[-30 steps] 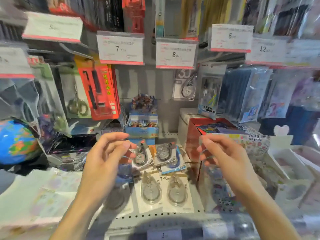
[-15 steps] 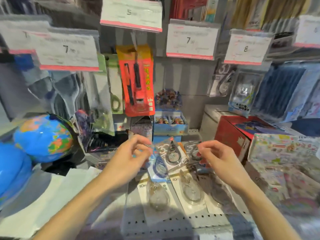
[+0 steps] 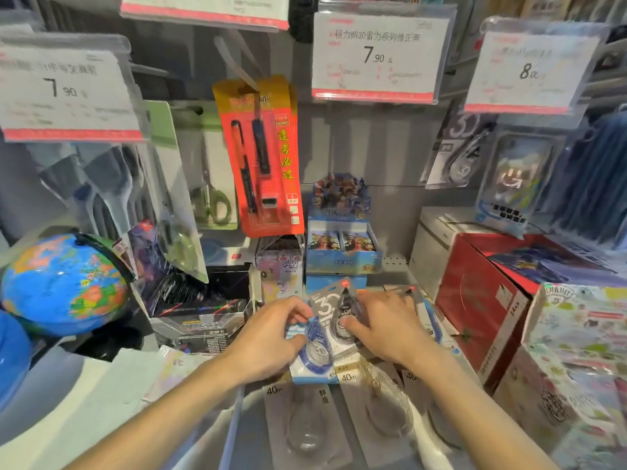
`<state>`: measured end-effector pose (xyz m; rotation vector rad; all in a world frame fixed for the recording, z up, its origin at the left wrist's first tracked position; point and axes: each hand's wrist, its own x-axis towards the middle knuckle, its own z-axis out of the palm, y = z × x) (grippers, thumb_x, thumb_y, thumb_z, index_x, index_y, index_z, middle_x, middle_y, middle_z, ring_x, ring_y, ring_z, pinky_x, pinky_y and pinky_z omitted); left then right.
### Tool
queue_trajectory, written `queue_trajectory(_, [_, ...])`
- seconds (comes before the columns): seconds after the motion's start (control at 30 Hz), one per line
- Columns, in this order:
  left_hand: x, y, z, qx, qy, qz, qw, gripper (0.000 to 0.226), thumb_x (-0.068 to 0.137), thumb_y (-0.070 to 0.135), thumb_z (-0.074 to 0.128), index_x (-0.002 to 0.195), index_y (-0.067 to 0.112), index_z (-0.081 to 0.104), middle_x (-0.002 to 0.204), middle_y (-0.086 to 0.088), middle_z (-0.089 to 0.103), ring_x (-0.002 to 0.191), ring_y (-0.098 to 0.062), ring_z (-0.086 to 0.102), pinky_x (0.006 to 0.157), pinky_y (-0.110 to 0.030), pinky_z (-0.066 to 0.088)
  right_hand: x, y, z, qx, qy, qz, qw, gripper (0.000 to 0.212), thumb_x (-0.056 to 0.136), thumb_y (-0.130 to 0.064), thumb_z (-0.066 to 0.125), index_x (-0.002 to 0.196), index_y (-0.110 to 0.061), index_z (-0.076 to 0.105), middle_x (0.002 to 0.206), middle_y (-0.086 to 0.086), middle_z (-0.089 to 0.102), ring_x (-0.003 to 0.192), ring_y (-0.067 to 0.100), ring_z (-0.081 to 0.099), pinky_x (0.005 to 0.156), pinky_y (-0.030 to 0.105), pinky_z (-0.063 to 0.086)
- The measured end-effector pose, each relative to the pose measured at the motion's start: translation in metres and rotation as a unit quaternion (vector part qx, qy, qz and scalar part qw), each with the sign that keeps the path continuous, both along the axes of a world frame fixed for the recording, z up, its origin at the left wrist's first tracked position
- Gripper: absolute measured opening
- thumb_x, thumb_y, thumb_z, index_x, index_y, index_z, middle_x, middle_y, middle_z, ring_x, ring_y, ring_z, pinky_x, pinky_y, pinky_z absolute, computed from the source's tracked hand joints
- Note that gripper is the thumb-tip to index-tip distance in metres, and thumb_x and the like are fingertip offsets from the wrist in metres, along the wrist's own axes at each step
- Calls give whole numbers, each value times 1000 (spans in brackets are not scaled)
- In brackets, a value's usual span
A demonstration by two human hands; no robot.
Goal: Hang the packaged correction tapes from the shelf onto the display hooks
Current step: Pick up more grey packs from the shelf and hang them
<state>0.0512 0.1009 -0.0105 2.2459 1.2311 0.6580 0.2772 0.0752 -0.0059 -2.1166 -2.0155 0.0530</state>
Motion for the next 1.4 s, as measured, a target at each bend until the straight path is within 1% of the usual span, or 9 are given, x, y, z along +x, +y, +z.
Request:
queue_trajectory(0.17, [0, 0, -1, -1, -11, 4, 1000, 34, 89, 13, 70, 106, 39, 56, 105, 20, 62, 103, 5, 59, 91, -13, 46, 5, -1, 5, 4, 155, 12, 988, 52, 87, -50, 75, 129, -21, 65, 123, -5, 70, 117, 21, 64, 96, 36, 48])
queue_trajectory(0.33, [2, -5, 1, 7, -25, 26, 999, 29, 90, 22, 72, 116, 31, 62, 104, 15, 65, 98, -3, 62, 93, -25, 49, 11, -6, 7, 23, 348, -17, 937, 62, 88, -26, 82, 144, -14, 56, 90, -14, 63, 72, 0, 61, 63, 3, 45])
queue_trajectory(0.6, [8, -3, 5, -30, -46, 53, 997, 28, 96, 40, 64, 122, 31, 62, 96, 13, 68, 85, -3, 65, 84, -25, 52, 22, -25, 15, 116, 490, -55, 862, 51, 90, -19, 79, 137, -25, 61, 96, -6, 72, 66, 7, 65, 66, 18, 53])
queue_trajectory(0.7, [17, -1, 14, -81, -101, 47, 990, 35, 99, 42, 60, 131, 29, 58, 102, 12, 71, 91, -1, 68, 84, -20, 50, 23, -26, 18, 131, 555, -58, 820, 44, 91, -13, 78, 131, -24, 64, 78, -17, 71, 68, 9, 66, 64, 17, 53])
queue_trajectory(0.9, [33, -6, 29, -214, -278, 10, 937, 38, 94, 31, 71, 128, 29, 54, 88, 8, 78, 82, -5, 75, 69, -19, 57, 6, -27, 18, 107, 604, -43, 789, 40, 94, -17, 76, 133, -24, 66, 111, 0, 80, 107, 21, 76, 103, 47, 56])
queue_trajectory(1.07, [35, -6, 27, -231, -371, 14, 899, 53, 84, 12, 82, 121, 32, 49, 99, 1, 83, 84, -11, 79, 63, -15, 56, 4, -32, 25, 81, 669, -14, 738, 29, 105, -8, 58, 132, -13, 67, 109, 6, 83, 98, 19, 80, 76, 26, 64])
queue_trajectory(1.17, [39, -3, 26, -217, -363, 14, 906, 55, 82, 12, 84, 120, 34, 50, 97, 8, 82, 86, -8, 79, 65, -14, 56, 14, -39, 32, 90, 642, 0, 761, 27, 106, -6, 55, 129, -11, 67, 100, 6, 84, 87, 12, 80, 70, 17, 60])
queue_trajectory(1.27, [41, 0, 23, -209, -342, 11, 916, 53, 83, 15, 84, 119, 35, 52, 100, 10, 82, 91, -8, 78, 70, -19, 57, 39, -47, 36, 137, 453, -65, 879, 26, 103, -19, 62, 128, -18, 70, 103, -5, 79, 86, 11, 75, 67, 7, 52])
queue_trajectory(1.4, [43, 1, 16, -206, -325, 20, 923, 51, 83, 13, 83, 120, 31, 54, 101, 8, 82, 92, -12, 79, 76, -26, 58, 65, -50, 22, 56, 181, -142, 972, 48, 101, -44, 59, 141, -16, 60, 133, 6, 63, 122, 27, 61, 99, 34, 49])
